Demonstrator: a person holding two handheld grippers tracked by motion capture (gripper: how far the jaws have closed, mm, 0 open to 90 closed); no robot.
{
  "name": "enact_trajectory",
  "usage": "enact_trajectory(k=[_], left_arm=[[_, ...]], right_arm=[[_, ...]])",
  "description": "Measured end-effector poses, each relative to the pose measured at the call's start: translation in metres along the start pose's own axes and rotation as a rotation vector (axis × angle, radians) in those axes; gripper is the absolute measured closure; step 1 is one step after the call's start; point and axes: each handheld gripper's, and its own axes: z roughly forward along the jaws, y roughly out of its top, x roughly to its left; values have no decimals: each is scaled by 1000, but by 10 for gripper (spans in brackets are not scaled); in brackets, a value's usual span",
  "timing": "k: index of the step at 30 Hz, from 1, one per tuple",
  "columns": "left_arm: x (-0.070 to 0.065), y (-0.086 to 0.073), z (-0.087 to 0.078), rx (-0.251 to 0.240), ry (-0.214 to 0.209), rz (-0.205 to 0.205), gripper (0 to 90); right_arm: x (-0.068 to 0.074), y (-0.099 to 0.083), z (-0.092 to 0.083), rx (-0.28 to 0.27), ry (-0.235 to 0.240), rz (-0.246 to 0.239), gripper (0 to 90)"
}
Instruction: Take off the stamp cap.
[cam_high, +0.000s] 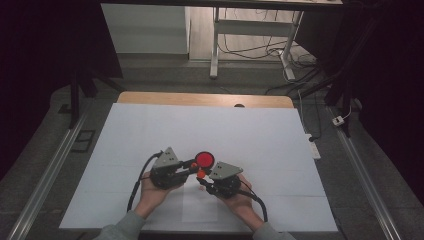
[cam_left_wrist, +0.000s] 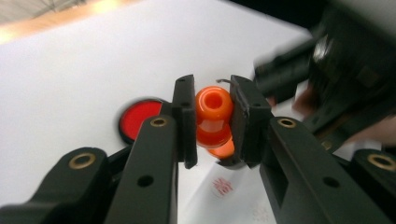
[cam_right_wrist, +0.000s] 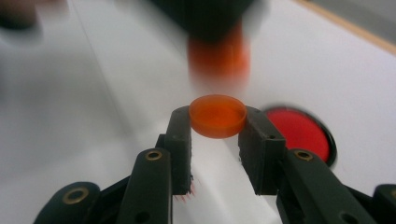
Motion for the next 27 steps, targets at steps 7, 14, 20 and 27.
enact_trajectory(k=[7,14,20,27], left_arm=[[0,-4,3,16,-28,-11,731],[5,-2,-2,-3,-32,-27,730],[4,-3,-1,7,-36,-26,729],[4,-3,-1,9,-28,-17,729]], right_arm=[[-3,5,-5,-34,2,18,653],[-6,1,-5,-32,-10,38,652],[-10,-2,-9,-40,-26,48,651],[-14,-6,-18,-51,-48,60,651]])
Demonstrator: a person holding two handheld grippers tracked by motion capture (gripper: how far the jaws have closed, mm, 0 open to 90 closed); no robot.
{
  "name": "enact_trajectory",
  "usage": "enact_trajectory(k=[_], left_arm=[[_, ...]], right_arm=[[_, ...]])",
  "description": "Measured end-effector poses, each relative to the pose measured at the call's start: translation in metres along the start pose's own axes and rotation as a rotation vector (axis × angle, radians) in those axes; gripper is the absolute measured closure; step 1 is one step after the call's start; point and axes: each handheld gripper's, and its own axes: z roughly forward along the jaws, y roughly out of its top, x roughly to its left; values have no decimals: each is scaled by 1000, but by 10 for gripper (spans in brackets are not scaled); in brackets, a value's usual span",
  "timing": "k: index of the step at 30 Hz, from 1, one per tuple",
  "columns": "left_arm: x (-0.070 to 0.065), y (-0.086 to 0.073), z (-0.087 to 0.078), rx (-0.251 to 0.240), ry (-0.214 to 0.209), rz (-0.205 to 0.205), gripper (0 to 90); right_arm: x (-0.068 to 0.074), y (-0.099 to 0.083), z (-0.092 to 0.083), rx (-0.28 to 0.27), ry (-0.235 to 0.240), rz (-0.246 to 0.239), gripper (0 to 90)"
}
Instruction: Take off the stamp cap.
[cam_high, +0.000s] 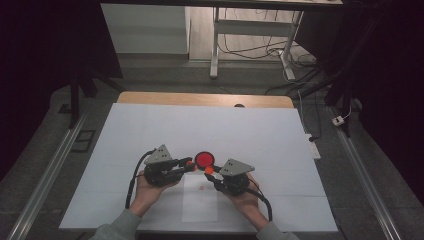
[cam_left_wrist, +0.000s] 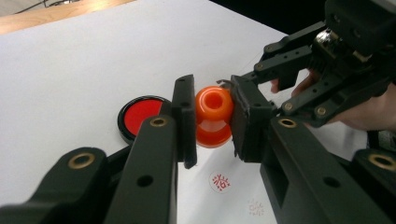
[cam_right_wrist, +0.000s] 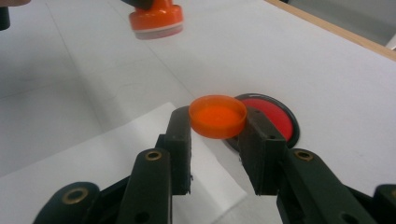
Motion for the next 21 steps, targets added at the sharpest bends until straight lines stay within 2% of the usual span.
enact_trajectory(k=[18,21], left_arm=[[-1,-1,3,27,1,16,728],[-1,-1,2,31,7,21,728]], right_arm=[[-16,-19,-34,-5,-45,55,650],[-16,-23,-40,-1,-67,59,650]])
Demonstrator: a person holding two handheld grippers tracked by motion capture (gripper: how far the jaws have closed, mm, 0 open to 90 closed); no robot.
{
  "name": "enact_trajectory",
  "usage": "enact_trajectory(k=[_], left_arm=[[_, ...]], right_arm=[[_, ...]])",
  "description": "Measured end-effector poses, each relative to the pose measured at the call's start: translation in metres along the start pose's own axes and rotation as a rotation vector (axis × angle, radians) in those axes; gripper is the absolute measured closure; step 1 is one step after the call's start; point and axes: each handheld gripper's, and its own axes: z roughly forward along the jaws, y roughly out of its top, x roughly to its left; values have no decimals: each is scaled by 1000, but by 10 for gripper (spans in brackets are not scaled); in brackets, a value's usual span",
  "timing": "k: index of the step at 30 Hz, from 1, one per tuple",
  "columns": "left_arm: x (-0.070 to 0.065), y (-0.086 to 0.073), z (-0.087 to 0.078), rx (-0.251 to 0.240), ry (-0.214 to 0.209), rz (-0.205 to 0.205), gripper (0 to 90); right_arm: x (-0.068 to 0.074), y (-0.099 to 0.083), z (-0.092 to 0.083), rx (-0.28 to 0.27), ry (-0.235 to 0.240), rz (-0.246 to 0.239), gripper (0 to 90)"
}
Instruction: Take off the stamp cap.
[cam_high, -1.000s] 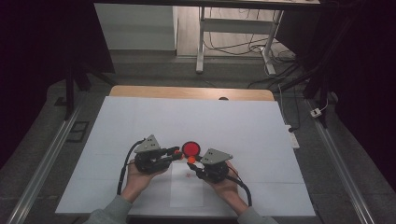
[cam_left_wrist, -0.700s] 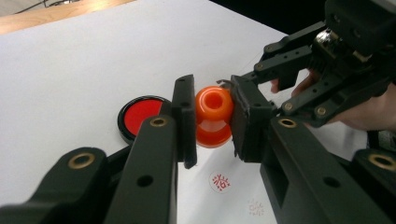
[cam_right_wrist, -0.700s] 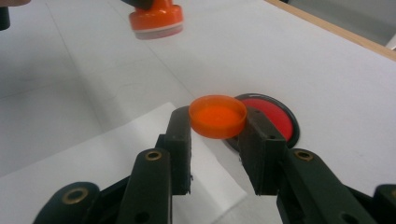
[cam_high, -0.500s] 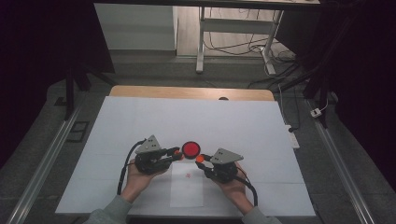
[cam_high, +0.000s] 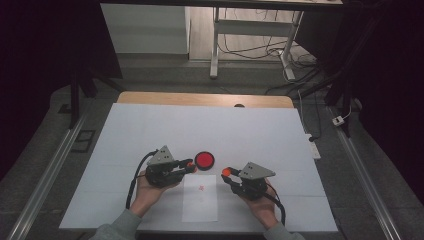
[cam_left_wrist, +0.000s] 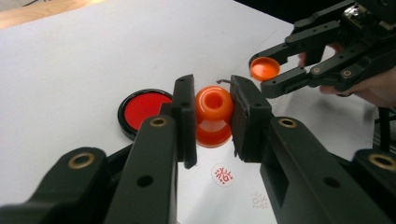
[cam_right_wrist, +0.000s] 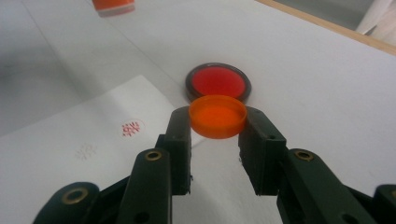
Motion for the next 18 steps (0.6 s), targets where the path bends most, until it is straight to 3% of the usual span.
enact_trajectory(k=[5,18], left_arm=[[1,-1,0,6,-1,-2,728],[1,-1,3,17,-9,-2,728]], right_arm=[[-5,-6,-13,-4,-25,30,649],[-12,-24,-47,3,-90,47,649]])
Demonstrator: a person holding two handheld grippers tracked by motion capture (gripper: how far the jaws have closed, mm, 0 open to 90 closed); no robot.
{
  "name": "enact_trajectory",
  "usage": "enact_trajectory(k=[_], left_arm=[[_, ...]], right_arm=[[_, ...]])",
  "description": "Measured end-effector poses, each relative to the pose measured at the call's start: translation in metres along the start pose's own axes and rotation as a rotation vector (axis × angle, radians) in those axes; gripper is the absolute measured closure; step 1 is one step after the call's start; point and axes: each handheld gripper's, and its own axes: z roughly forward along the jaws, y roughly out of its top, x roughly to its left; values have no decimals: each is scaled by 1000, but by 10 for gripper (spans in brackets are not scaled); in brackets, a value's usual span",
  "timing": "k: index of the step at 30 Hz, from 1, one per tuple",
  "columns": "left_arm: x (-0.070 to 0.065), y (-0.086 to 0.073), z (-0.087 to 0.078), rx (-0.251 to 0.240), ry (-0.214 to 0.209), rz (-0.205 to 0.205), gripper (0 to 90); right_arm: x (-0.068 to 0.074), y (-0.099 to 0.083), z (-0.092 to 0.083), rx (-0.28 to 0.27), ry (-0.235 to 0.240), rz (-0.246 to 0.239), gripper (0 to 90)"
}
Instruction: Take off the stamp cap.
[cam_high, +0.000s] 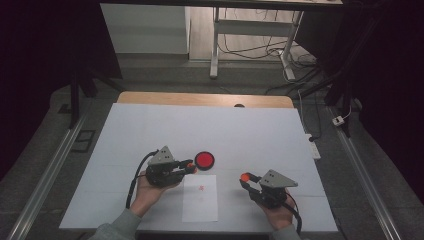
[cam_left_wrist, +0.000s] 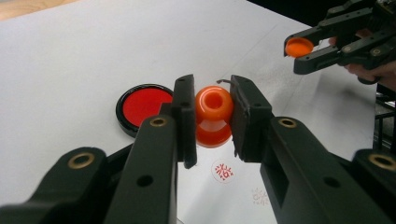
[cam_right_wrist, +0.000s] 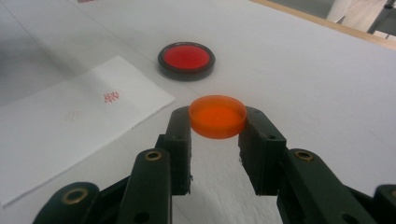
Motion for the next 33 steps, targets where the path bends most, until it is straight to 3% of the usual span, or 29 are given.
enact_trajectory(k=[14,29,33], left_arm=[[2,-1,3,13,-1,-4,728],[7,2,2,4,13,-16,727],[7,6,3,6,26,7,727]], right_arm=[[-27,-21,-26,13,-71,47,649],[-33,-22,-28,16,-66,43,649],[-35,-24,-29,25,-69,47,648]])
